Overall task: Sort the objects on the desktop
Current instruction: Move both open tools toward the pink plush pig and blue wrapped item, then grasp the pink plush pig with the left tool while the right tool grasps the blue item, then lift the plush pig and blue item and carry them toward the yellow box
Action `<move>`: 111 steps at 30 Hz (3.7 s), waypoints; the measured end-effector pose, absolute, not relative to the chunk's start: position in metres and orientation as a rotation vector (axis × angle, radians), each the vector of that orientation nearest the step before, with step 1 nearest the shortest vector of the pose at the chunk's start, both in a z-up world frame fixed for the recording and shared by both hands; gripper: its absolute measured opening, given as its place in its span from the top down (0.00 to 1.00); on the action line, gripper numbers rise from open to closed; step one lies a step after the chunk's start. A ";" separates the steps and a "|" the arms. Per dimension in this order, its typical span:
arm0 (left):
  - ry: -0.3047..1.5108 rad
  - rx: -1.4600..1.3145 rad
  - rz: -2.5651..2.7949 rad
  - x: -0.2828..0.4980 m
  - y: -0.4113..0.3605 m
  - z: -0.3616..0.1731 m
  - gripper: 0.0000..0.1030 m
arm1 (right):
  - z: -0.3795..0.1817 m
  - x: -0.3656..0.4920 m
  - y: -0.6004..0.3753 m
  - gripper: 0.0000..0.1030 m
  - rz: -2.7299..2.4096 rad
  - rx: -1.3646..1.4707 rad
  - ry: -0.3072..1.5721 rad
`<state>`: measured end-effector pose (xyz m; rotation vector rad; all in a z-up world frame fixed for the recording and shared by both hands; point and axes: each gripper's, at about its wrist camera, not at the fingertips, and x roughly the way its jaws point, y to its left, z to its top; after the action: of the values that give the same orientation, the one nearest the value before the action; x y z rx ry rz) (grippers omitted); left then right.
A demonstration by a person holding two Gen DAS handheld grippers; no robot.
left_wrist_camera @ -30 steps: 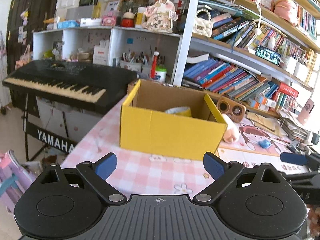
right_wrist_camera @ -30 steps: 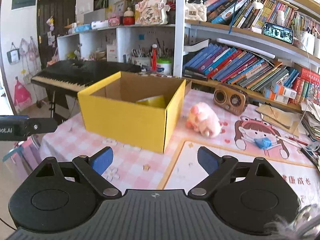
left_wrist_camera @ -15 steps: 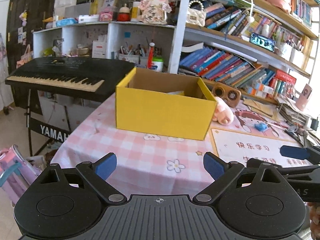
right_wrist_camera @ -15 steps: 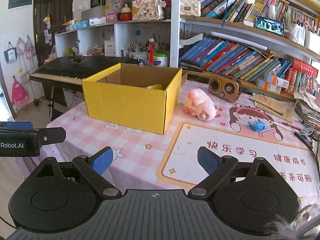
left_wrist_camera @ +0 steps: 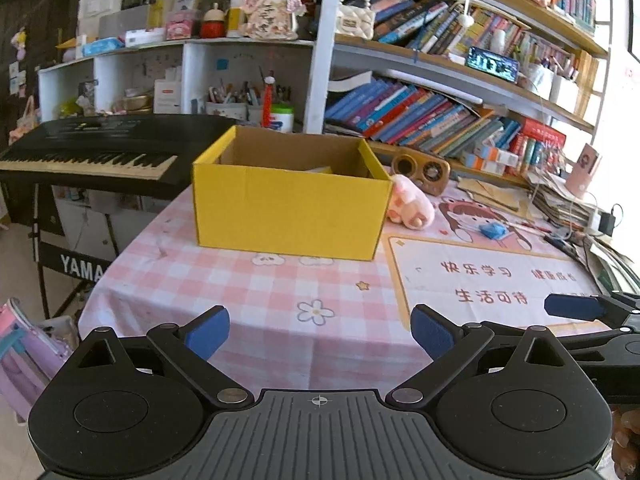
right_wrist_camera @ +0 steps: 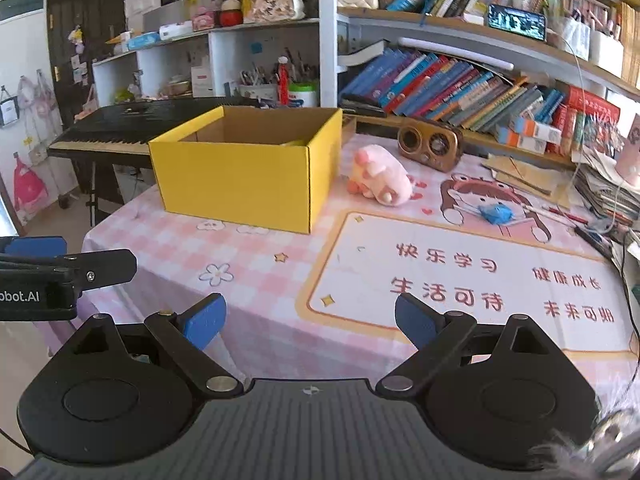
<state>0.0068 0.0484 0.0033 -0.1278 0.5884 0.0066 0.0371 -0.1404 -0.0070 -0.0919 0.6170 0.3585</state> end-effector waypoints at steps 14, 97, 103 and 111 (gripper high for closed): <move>0.641 -0.109 -0.090 0.024 0.019 -0.004 0.03 | -0.013 0.038 -0.169 0.11 0.284 -0.070 0.654; 0.748 -0.124 0.272 0.376 -0.129 -0.071 0.27 | -0.095 0.386 -0.314 0.29 0.304 -0.100 0.771; 0.707 -0.128 0.255 0.372 -0.125 -0.063 0.33 | -0.091 0.391 -0.318 0.61 0.302 -0.077 0.761; 0.669 -0.152 0.192 0.358 -0.124 -0.045 0.33 | -0.079 0.381 -0.325 0.63 0.291 -0.024 0.739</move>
<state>0.3580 -0.1242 -0.0454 -0.1520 0.6693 0.1918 0.3813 -0.3246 -0.0787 -0.0239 0.7393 0.2910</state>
